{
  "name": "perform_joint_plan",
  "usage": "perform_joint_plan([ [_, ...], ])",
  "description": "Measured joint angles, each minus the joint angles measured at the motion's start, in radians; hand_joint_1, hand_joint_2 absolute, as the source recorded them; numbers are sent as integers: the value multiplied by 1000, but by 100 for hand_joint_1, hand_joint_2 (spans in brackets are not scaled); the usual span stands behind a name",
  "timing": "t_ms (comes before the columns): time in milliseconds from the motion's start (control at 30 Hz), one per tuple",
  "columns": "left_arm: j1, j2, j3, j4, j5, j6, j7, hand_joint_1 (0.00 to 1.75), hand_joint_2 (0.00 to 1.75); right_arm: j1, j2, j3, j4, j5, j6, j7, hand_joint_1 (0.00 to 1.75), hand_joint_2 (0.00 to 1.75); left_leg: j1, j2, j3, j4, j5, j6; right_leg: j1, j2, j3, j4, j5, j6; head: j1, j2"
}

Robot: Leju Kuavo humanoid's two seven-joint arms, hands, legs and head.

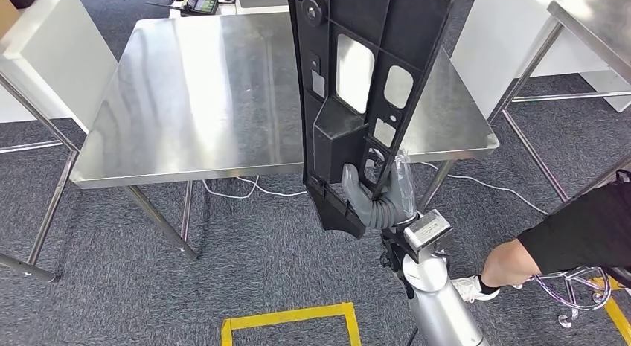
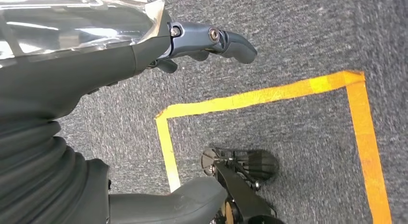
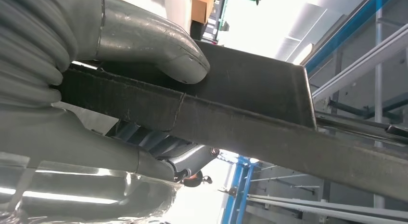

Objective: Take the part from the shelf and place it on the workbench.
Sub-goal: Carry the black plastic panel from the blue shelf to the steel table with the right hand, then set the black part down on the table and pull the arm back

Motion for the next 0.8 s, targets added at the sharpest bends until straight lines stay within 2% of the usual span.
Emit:
perform_joint_plan([
  [200, 0, 3, 0, 0, 0, -6, -10, 0, 175, 4, 3, 1, 0, 3, 1, 0, 175, 175, 3, 0, 2, -3, 1, -2, 0, 0, 0, 0, 0, -8, 0, 0],
  [367, 0, 6, 0, 0, 1, -7, -11, 0, 175, 6, 16, 6, 0, 10, 1, 0, 175, 175, 1, 0, 1, -1, -2, 5, -4, 1, 1, -3, 2, -5, -1, 0],
  [467, 0, 4, 0, 0, 2, -7, -12, 0, 175, 6, 22, 6, -5, 12, 1, 0, 175, 175, 5, 2, 21, -35, 14, 14, 0, -1, -6, 11, -9, -3, 1, 0],
  [500, 0, 4, 0, 0, 2, -7, -12, 0, 175, 6, 23, 7, -6, 13, 1, 0, 175, 175, 8, 4, 28, -47, 20, 16, 0, -1, -23, 45, -27, -5, 2, 0],
  [567, 1, 3, 0, 0, 2, -7, -12, 0, 175, 8, 22, 7, -6, 14, 1, 0, 175, 175, 11, 6, 31, -54, 23, 18, -6, -2, -84, 169, -80, -8, 3, 0],
  [600, 1, 3, 0, 0, 2, -7, -11, 0, 175, 11, 21, 8, -6, 14, 1, 0, 175, 175, 11, 6, 30, -54, 23, 17, -10, -2, -115, 231, -102, -6, 3, 0],
  [633, 1, 3, 0, 0, 2, -7, -11, 0, 175, 14, 19, 8, -6, 14, 1, 0, 175, 175, 12, 6, 29, -54, 22, 15, -14, -2, -133, 265, -109, 2, 3, 0],
  [667, 2, 2, 0, 0, 2, -7, -11, 0, 175, 16, 18, 8, -6, 14, 1, 1, 175, 175, 14, 5, 29, -52, 21, 12, -20, -2, -130, 259, -99, 14, 3, 0],
  [700, 2, 2, 1, 0, 2, -8, -11, 0, 175, 17, 17, 8, -6, 15, 2, 1, 175, 175, 17, 4, 29, -49, 18, 7, -26, -2, -109, 216, -77, 27, 3, 0],
  [733, 3, 1, 1, 0, 2, -8, -11, 0, 175, 17, 17, 8, -6, 16, 2, 1, 175, 175, 20, 3, 27, -42, 14, 0, -32, -2, -72, 143, -49, 42, 3, 0],
  [767, 2, 1, 1, 0, 2, -7, -10, 0, 175, 16, 17, 9, -6, 16, 2, 1, 175, 175, 21, 1, 24, -32, 7, -10, -35, 0, -38, 79, -28, 50, 5, 0],
  [800, 2, 2, 1, 0, 2, -7, -9, 0, 175, 15, 17, 9, -6, 17, 3, 1, 175, 175, 21, 0, 20, -21, 1, -20, -36, 2, -15, 36, -15, 47, 5, 0],
])
